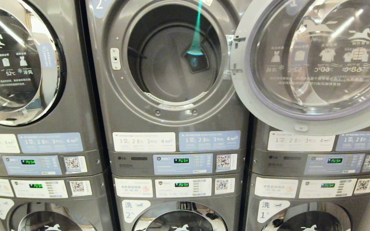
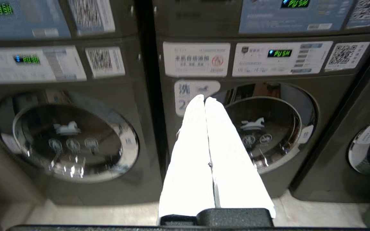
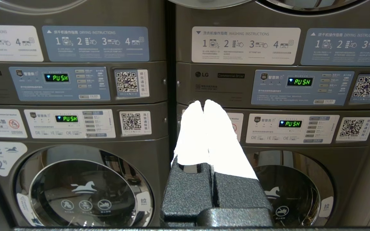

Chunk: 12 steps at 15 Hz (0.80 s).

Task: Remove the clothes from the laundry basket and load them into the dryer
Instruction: Open the dryer

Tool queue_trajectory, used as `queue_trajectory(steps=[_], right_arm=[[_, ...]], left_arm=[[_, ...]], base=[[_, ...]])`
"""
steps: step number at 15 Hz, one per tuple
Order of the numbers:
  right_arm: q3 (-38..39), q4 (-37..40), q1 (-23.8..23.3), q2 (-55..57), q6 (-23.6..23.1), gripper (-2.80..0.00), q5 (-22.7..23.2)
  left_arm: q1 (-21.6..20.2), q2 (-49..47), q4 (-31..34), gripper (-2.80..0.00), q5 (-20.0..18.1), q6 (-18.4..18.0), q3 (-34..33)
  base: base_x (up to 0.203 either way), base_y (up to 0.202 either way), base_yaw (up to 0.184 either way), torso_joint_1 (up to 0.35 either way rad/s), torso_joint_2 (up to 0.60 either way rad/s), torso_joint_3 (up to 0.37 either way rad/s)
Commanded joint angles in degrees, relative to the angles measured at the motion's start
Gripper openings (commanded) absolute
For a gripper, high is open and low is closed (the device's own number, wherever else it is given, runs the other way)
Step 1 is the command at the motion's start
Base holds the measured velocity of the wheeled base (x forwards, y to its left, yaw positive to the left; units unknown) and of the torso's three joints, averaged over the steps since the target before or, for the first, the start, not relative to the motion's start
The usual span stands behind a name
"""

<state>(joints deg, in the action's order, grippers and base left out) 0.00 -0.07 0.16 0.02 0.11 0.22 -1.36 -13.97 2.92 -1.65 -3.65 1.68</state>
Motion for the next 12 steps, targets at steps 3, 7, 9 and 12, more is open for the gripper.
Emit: queue_trajectory(steps=[3, 7, 9, 12], right_arm=[[0.0, -0.01, 0.02, -0.02, -0.02, -2.8, 0.04], [0.0, -0.01, 0.02, -0.02, -0.02, -2.8, 0.04], [0.0, -0.01, 0.02, -0.02, -0.02, -2.8, 0.04], [0.0, -0.01, 0.02, -0.02, -0.02, -2.8, 0.04]], left_arm=[[1.16, 14.2, 0.43, -2.8, -0.77, -1.92, -0.4], [1.35, 14.06, 0.08, -2.8, -0.46, -2.07, -0.63], [1.35, 14.06, 0.07, -2.8, -0.55, -2.24, -0.63], [1.32, 14.06, 0.07, -2.8, -0.72, -2.19, -0.63]], base=[[0.0, 0.0, 0.0, 0.0, 0.0, 0.0], [0.0, 0.0, 0.0, 0.0, 0.0, 0.0], [0.0, 0.0, 0.0, 0.0, 0.0, 0.0], [0.0, 0.0, 0.0, 0.0, 0.0, 0.0]])
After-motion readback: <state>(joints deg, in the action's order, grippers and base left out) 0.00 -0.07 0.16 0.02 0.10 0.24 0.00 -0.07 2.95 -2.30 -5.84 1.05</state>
